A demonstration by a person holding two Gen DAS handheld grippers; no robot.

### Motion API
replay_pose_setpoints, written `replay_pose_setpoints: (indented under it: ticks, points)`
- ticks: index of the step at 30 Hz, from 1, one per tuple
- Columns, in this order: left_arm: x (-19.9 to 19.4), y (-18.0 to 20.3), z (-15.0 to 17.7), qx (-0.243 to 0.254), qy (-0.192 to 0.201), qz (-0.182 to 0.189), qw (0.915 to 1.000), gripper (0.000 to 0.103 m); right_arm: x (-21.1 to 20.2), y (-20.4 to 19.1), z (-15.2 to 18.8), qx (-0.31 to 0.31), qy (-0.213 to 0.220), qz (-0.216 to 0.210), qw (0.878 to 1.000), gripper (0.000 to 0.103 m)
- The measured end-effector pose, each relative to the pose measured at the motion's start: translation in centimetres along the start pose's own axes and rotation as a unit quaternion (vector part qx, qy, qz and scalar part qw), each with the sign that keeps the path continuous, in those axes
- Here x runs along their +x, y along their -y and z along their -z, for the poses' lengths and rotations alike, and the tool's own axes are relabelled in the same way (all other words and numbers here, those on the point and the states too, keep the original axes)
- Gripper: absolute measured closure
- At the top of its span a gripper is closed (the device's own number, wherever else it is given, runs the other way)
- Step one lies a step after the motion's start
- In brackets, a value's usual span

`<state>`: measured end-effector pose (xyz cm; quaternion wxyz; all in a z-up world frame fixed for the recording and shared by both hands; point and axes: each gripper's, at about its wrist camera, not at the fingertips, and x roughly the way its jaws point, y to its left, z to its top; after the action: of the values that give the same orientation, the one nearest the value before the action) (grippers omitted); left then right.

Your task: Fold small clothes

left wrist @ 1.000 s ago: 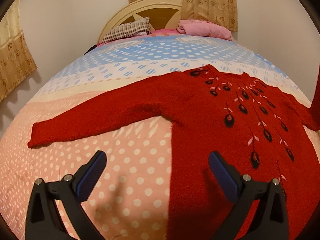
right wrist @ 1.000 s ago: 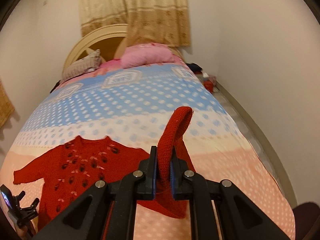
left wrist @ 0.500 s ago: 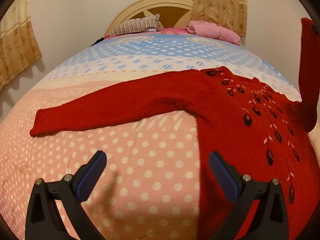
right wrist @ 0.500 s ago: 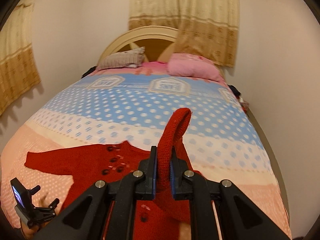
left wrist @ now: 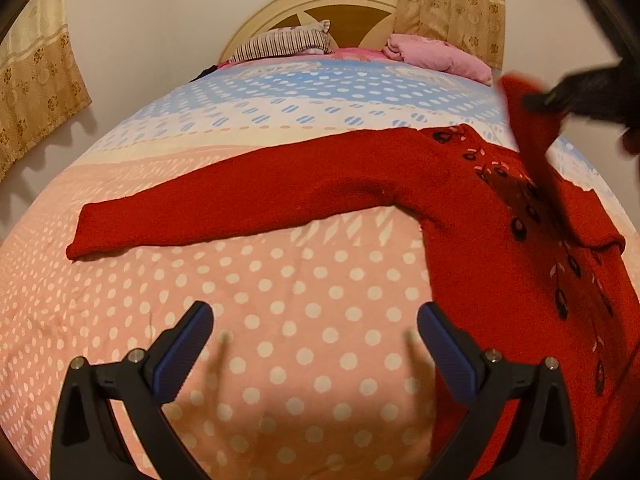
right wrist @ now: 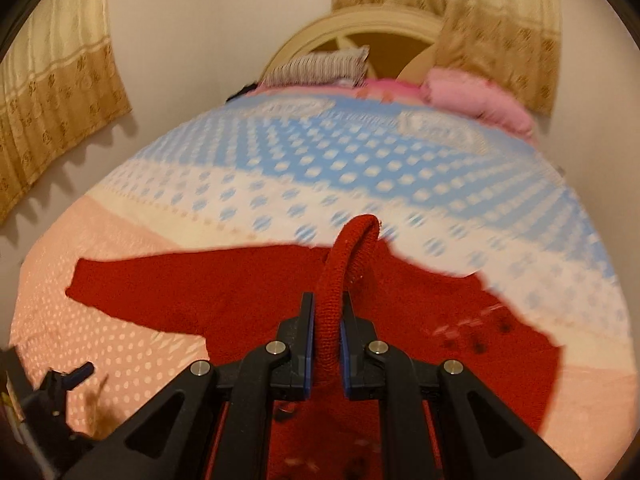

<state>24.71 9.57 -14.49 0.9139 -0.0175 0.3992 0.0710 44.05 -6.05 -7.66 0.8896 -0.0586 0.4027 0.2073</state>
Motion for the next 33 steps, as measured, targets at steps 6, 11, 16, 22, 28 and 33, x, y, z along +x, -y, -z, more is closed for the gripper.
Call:
replay_pose_setpoints:
  ticks: [6,11,16,22,28,33]
  points:
    - [0.3,-0.6,-0.3,0.014,-0.008,-0.006,0.9998,0.0,4.2,-1.8,3.4,0.001,-0.039,-0.103,0.994,0.032]
    - [0.1,-0.6,-2.2,0.02,-0.006,0.027,0.9994,0.002,-0.2,1.4,5.8,0.011,-0.015,-0.111,0.994,0.032]
    - [0.2,2.1,-5.5,0.027,0.019,0.102,0.9942,0.012,-5.0,7.9,9.5,0.045,0.005,-0.027,0.999,0.032]
    - [3.5,7.0,-7.9,0.05,0.003,0.146,0.988,0.032,-7.4,11.3,14.8,0.061,-0.015,0.019,0.998,0.032]
    - [8.6,10.1,-7.6,0.064,-0.059,0.15,0.9848,0.054,-6.9,10.8,19.4,0.056,-0.018,0.033,0.998,0.032]
    - [6.6,9.3,-7.4,0.056,-0.019,0.162,0.985,0.096,-7.4,10.3,20.6,0.054,0.006,0.031,0.998,0.027]
